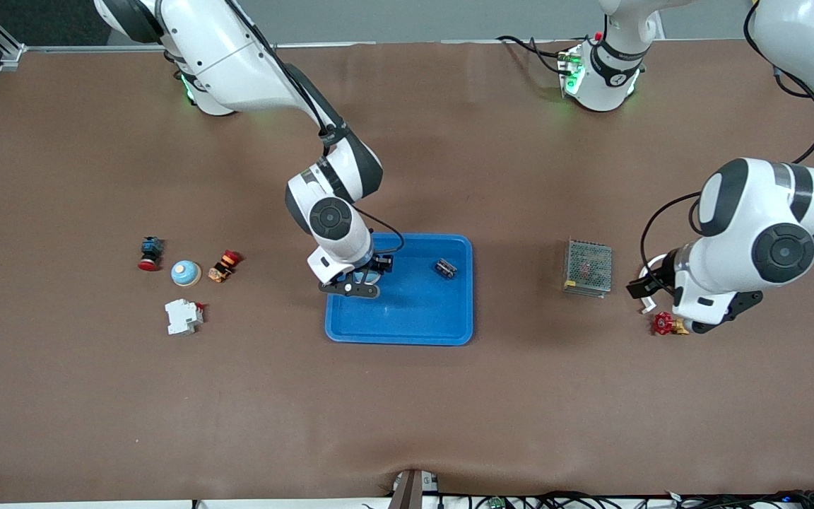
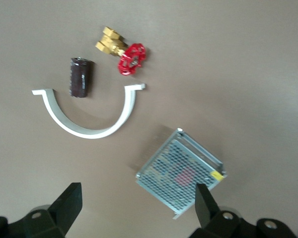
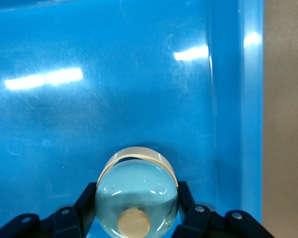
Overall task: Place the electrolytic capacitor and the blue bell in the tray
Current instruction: 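Set the bell in the tray while the left gripper grasps another capacitor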
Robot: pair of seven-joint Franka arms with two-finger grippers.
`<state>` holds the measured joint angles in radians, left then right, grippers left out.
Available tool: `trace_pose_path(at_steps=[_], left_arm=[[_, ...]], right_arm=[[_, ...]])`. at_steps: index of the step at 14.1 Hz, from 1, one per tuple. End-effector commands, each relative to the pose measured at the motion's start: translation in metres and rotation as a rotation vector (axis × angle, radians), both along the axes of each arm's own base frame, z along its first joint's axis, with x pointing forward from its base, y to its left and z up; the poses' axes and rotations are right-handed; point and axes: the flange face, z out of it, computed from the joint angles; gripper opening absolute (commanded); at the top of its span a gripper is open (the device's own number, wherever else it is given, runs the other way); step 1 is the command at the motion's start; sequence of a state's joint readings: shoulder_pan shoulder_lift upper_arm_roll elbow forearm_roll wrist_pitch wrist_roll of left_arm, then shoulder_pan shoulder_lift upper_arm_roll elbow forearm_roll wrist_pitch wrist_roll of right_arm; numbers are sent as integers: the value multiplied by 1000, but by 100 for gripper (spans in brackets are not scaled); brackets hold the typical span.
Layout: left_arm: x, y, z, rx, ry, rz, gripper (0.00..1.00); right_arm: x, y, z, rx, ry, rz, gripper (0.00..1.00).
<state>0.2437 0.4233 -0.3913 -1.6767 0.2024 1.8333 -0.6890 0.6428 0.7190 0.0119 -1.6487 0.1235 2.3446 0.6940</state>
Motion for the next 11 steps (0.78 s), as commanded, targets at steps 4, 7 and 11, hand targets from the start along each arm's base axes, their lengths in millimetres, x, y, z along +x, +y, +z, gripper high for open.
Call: trace_pose_path(at_steps=[4,7,11], left_arm=[[-2,73,-36,-42,-28,-35,100],[4,108,-70,-24,-47,-28,96],[5,129,-102,-42,-52,-45,90]], right_arm=[[-5,5,-5,0,-8,6,47],[-2,1,-4,-2,-5,-2,100],[-1,2,4,3,-7,14,100]])
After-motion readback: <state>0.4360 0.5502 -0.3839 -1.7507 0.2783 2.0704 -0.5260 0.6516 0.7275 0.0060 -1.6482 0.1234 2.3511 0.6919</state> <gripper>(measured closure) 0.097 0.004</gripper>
